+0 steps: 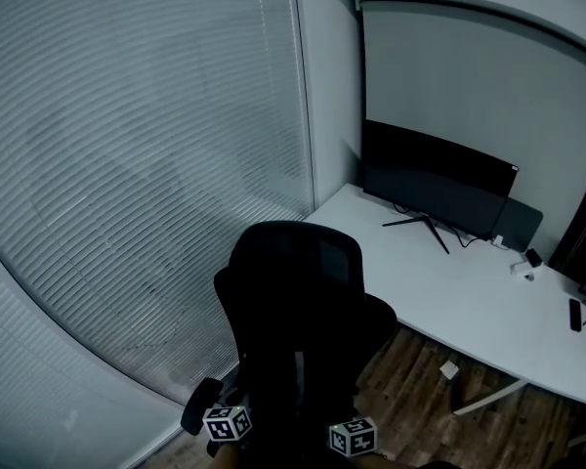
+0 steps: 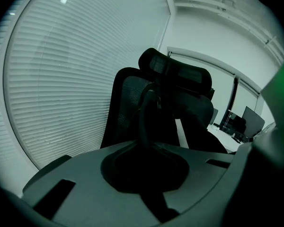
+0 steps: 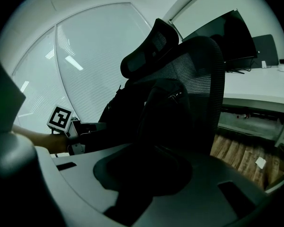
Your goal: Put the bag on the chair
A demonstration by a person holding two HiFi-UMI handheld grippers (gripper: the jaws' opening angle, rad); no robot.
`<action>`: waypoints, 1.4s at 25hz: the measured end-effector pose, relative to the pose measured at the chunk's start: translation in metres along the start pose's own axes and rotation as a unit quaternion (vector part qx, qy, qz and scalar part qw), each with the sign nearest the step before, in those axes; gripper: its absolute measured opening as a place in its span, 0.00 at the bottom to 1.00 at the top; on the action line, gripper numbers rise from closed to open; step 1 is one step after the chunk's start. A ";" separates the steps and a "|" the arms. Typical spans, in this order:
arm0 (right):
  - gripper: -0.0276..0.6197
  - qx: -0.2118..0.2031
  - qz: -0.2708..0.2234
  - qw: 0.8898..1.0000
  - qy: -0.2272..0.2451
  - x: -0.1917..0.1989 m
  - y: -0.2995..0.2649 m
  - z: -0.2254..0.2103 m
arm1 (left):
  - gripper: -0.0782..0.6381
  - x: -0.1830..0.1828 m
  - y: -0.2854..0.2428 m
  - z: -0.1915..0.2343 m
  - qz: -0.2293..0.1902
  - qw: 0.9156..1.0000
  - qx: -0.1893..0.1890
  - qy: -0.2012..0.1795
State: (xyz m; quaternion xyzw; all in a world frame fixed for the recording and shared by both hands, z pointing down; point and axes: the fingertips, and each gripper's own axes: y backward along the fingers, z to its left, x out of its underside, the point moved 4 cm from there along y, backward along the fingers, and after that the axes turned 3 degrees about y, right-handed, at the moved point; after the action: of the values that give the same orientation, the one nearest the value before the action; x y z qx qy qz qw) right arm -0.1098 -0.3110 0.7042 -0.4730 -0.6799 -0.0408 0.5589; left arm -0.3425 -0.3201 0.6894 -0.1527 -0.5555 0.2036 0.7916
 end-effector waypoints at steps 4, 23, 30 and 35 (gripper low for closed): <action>0.20 -0.004 -0.003 1.000 0.001 -0.001 -0.007 0.002 | 0.14 -0.001 -0.007 0.009 0.003 1.000 -0.002 -0.010; 0.38 -0.082 -0.022 0.996 -0.030 -0.004 -0.004 0.012 | 0.22 0.002 -0.024 0.037 0.035 0.998 -0.053 -0.009; 0.38 -0.072 -0.034 0.996 -0.042 -0.004 0.015 0.005 | 0.34 0.002 -0.021 0.041 0.036 0.997 -0.063 0.004; 0.38 -0.066 -0.040 0.996 -0.040 -0.006 0.019 0.001 | 0.52 0.006 -0.016 0.041 0.036 0.998 -0.058 0.010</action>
State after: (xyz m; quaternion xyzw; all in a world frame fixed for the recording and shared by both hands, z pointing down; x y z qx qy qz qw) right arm -0.0981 -0.3032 0.6900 -0.4824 -0.7160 -0.0888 0.4967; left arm -0.3771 -0.3307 0.7162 -0.2203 -0.5522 0.1974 0.7794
